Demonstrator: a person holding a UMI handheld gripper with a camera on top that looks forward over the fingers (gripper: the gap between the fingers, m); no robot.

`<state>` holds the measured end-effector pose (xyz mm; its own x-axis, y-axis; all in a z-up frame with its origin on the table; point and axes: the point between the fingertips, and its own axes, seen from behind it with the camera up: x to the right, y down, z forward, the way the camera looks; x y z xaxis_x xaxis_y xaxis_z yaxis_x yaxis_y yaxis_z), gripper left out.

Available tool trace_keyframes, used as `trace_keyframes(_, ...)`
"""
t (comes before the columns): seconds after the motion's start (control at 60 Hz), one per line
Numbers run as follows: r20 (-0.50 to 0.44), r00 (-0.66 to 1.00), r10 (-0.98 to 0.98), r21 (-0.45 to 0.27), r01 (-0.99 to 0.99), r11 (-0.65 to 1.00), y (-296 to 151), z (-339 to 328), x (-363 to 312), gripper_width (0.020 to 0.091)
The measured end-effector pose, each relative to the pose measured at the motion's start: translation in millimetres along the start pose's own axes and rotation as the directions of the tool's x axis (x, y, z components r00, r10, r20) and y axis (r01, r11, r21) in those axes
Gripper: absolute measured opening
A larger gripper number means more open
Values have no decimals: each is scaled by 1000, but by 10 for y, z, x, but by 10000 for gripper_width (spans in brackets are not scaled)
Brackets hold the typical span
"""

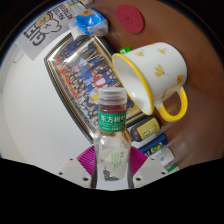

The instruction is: Pour water

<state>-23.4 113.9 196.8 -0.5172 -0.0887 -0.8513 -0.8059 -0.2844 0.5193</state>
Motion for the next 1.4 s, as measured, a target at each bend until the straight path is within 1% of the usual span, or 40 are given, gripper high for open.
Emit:
trace_keyframes(0.1,-25,1000,-10,-26,10,1000,35,7,50,412)
trace_keyframes(0.167,-46,997,-59,-39,57,998,68,3,54,412)
trace_keyframes(0.233,-84,975,-205,-47,202,978,70,-24,52,412)
trace_keyframes(0.3,-123,910,-396,-56,392,918,50,-58,-6,411)
trace_keyframes(0.383,-155,768,-622,-60,621,782,-26,-128,-214,414)
trace_keyframes(0.45,-168,613,-772,-57,776,628,-143,-204,-479,415)
trace_keyframes(0.467,-183,567,-803,-53,810,584,-170,-207,-555,415)
trace_keyframes(0.533,-211,377,-902,-42,918,394,-322,-296,-858,414)
trace_keyframes(0.6,-245,196,-949,-38,977,211,-511,-371,-1117,415)
trace_keyframes(0.667,-286,20,-958,-53,998,36,-742,-451,-1308,414)
trace_keyframes(0.717,-316,-101,-943,-76,994,-81,-943,-525,-1396,414)
trace_keyframes(0.767,-345,-215,-914,-116,976,-186,-1187,-554,-1407,412)
trace_keyframes(0.817,-367,-314,-875,-170,948,-269,-1435,-585,-1353,413)
trace_keyframes(0.9,-381,-420,-824,-250,904,-346,-1794,-620,-1174,413)
trace_keyframes(1.033,-349,-505,-790,-357,851,-386,-2229,-662,-707,413)
trace_keyframes(1.133,-329,-532,-780,-411,824,-389,-2442,-686,-401,412)
trace_keyframes(1.25,-313,-545,-778,-443,808,-388,-2629,-729,-126,417)
trace_keyframes(1.267,-313,-545,-778,-454,805,-382,-2643,-754,-86,439)
trace_keyframes(1.3,-316,-533,-785,-420,821,-388,-2624,-731,-118,428)
trace_keyframes(1.317,-317,-527,-788,-428,821,-377,-2637,-756,-102,442)
trace_keyframes(1.4,-314,-511,-801,-416,832,-368,-2627,-759,-116,511)
